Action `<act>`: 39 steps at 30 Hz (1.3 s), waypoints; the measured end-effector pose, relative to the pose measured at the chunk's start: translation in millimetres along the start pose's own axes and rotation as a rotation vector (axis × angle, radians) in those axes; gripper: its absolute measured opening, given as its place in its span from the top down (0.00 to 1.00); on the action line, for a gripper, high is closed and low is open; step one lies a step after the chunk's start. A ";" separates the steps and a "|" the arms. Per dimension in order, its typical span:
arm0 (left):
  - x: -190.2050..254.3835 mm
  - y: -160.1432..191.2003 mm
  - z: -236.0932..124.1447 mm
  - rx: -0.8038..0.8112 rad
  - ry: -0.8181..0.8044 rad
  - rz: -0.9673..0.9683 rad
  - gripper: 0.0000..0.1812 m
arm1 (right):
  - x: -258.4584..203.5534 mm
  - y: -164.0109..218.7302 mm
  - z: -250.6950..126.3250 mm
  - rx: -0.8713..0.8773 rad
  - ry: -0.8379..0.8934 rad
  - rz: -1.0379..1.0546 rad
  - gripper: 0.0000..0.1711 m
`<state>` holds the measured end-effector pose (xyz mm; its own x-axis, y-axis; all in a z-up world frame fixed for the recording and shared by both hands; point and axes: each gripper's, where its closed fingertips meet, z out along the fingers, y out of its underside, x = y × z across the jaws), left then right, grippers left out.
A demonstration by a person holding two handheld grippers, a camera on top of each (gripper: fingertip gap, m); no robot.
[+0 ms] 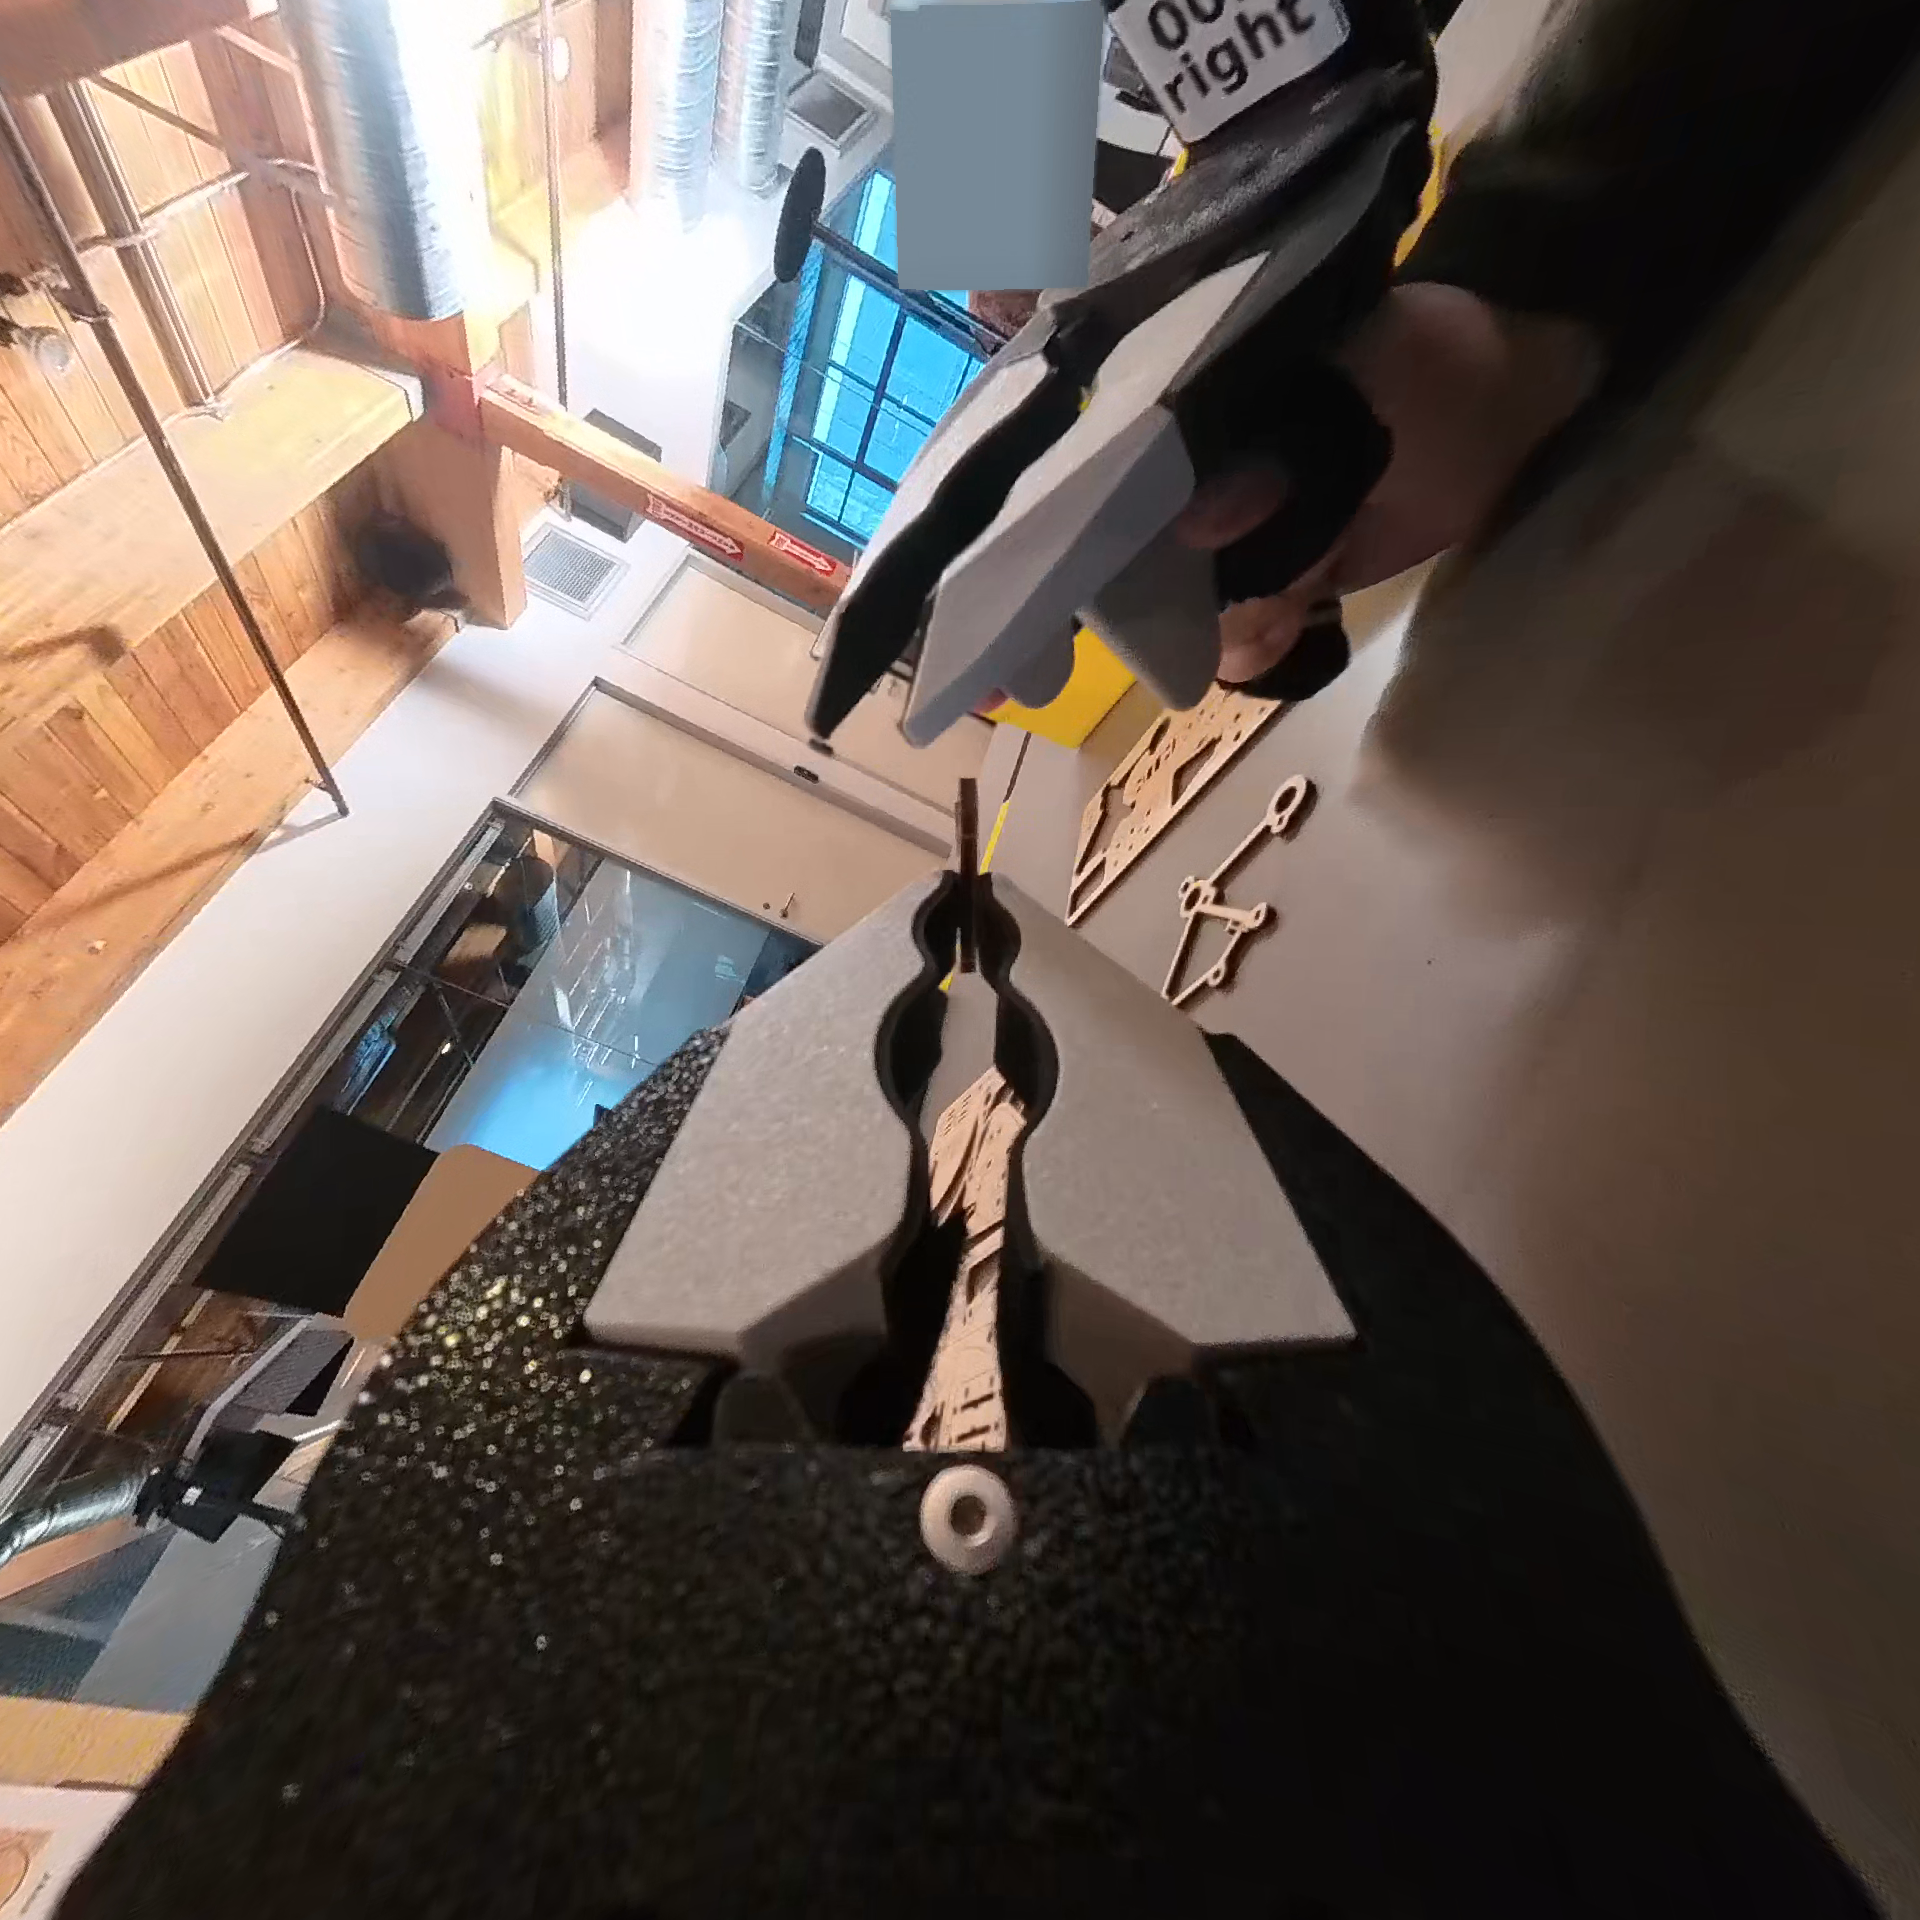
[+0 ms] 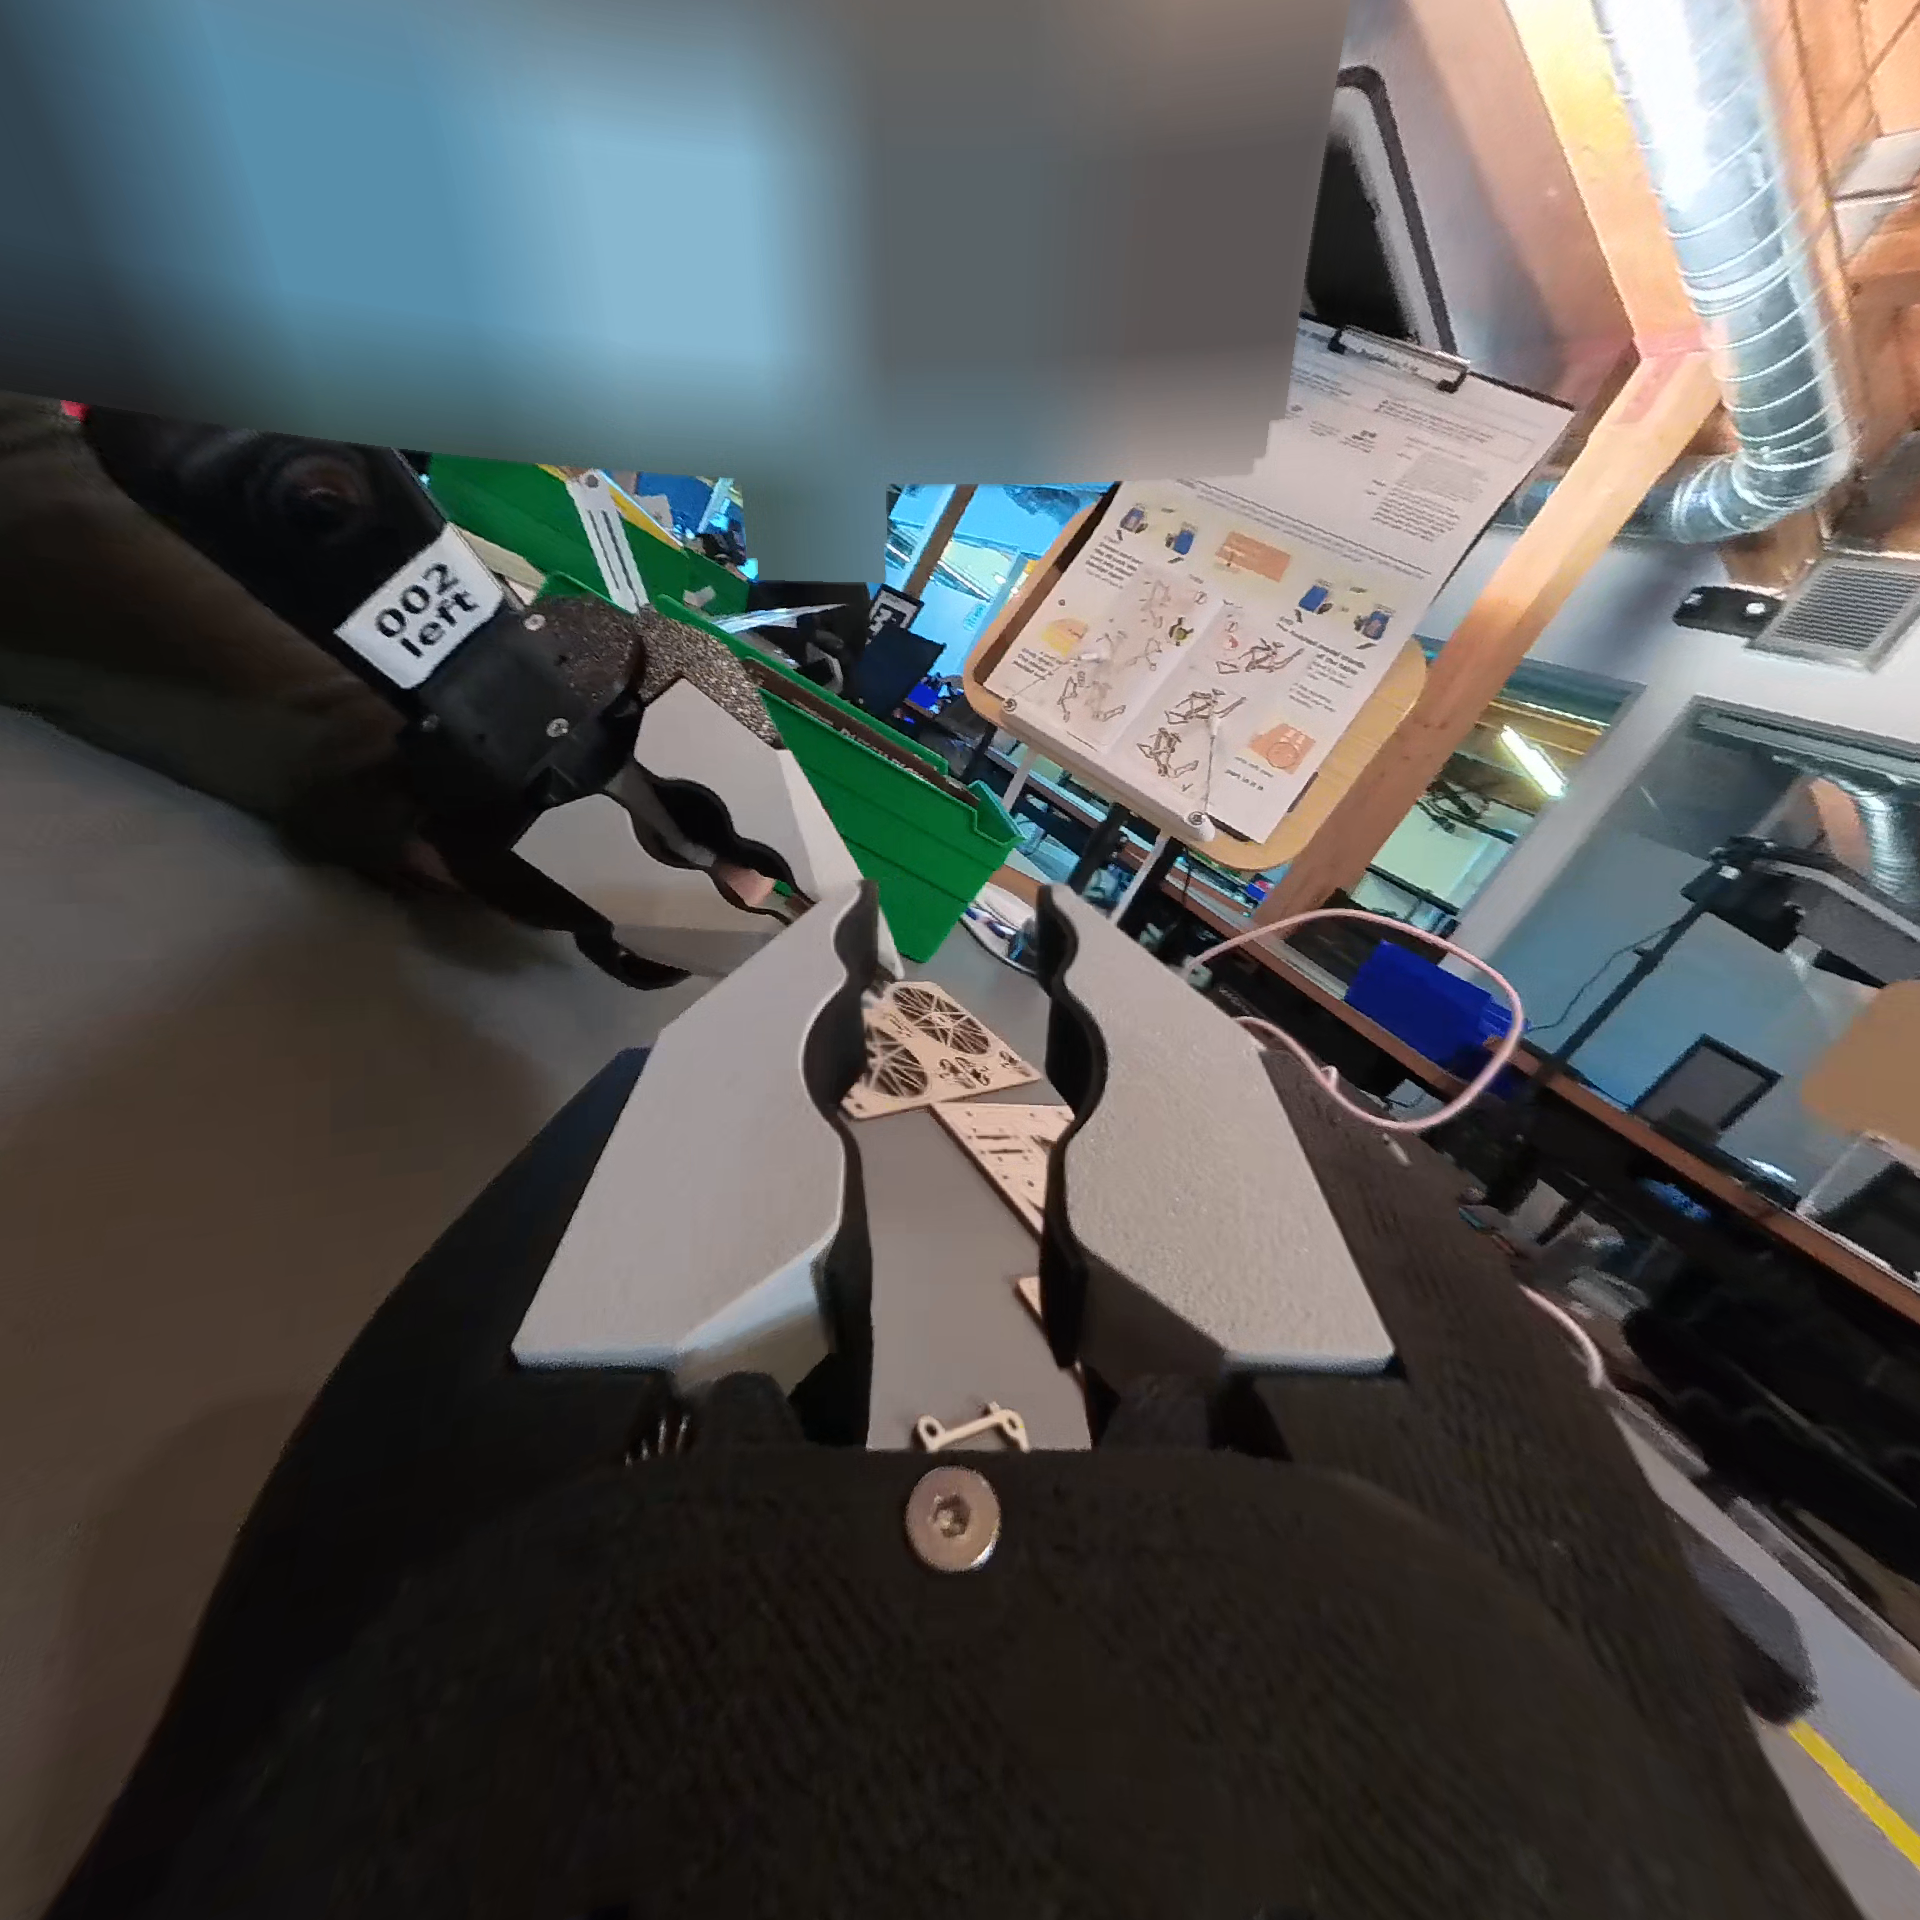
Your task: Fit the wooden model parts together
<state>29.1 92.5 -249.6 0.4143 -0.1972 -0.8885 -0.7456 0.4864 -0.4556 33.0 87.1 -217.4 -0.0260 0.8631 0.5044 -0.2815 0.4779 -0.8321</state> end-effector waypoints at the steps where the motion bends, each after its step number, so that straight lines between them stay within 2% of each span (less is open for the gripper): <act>1: -0.1 -0.2 0.2 0.002 -0.001 0.004 1.00 | -2.3 -0.3 -0.6 0.000 -0.012 0.002 0.83; 9: 13.6 1.2 5.8 -0.033 0.017 0.149 1.00 | -26.9 4.6 0.5 -0.041 -0.102 -0.086 0.87; 15: 29.0 -7.7 10.3 -0.046 0.031 0.270 1.00 | -43.1 6.5 -12.5 -0.045 -0.194 -0.286 0.87; 22: 40.6 -2.5 12.8 -0.071 0.088 0.269 1.00 | -45.4 22.3 -28.9 -0.105 -0.235 -0.507 0.89; 29: 45.5 -13.3 16.6 -0.065 0.139 0.089 0.99 | -27.0 22.6 -30.0 -0.122 -0.165 -0.424 0.93; 32: 36.1 -8.1 18.8 -0.111 0.088 0.044 0.99 | -30.2 9.8 -33.9 -0.049 -0.208 -0.305 0.92; 35: 24.1 -1.0 18.6 -0.113 0.071 -0.132 0.96 | -20.7 8.6 -32.1 -0.040 -0.181 -0.197 0.90; 36: 22.4 -1.8 19.5 -0.105 0.074 -0.193 0.99 | -18.8 11.6 -29.9 -0.057 -0.172 -0.176 0.89; 39: 14.5 -11.9 24.6 -0.069 0.048 -0.361 1.00 | -16.3 11.3 -27.1 -0.059 -0.150 -0.148 0.89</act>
<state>56.8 104.7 -255.6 0.6332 -0.3863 -0.6707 -0.5898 0.3203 -0.7413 56.2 82.8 -241.2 -0.1322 0.7509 0.6471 -0.2359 0.6102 -0.7563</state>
